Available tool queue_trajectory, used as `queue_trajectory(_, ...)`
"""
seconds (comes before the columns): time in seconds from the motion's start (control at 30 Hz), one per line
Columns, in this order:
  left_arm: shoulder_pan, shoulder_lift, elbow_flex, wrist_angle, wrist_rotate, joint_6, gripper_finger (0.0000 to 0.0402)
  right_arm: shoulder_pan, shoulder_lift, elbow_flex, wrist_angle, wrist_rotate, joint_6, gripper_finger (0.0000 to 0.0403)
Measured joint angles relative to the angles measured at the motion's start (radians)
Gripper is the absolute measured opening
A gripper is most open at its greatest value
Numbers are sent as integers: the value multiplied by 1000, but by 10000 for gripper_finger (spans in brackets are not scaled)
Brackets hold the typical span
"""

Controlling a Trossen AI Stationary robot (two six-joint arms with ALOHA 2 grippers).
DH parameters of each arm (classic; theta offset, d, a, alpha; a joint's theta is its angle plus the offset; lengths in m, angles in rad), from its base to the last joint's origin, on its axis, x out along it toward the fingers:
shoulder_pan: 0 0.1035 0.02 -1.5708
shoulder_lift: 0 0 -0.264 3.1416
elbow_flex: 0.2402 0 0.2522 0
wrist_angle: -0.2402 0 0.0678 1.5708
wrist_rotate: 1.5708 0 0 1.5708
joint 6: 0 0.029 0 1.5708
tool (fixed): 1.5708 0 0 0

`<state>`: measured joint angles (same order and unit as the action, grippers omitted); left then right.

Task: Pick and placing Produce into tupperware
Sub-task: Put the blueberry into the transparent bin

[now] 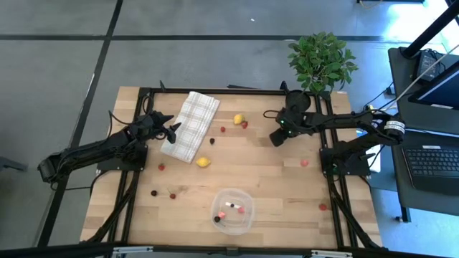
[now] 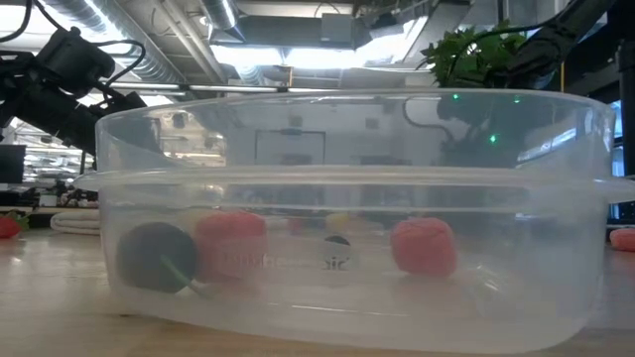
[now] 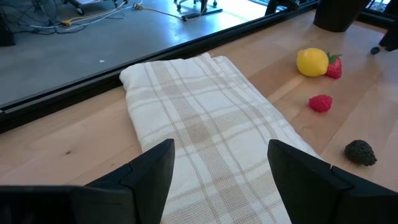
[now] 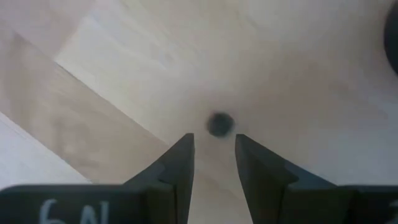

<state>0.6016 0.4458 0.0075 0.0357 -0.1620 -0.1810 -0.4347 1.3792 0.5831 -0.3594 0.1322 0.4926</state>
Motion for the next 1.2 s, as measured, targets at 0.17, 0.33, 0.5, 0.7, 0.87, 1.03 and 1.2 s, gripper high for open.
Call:
queue_trajectory(0.17, 0, 0, 0, 0, 0, 0, 250, 0, 0, 0, 57, 0, -30, 119)
queue_trajectory(0.33, 0, 0, 0, 0, 0, 0, 250, 0, 0, 0, 60, 0, -27, 119)
queue_trajectory(0.5, 0, 0, 0, 0, 0, 0, 250, 0, 0, 0, 57, 0, -25, 119)
queue_trajectory(0.7, 0, 0, 0, 0, 0, 5, 250, 0, 0, 0, 56, 0, -24, 133)
queue_trajectory(0.87, 0, 0, 0, 0, 0, 5, 250, 0, 0, 0, 46, 0, -25, 182)
queue_trajectory(1.03, 0, 0, 0, 0, 0, 8, 250, 0, 0, 0, 47, 0, -49, 226)
queue_trajectory(1.2, 0, 0, 0, 0, 0, 8, 250, 0, 0, 0, 47, 36, -25, 240)
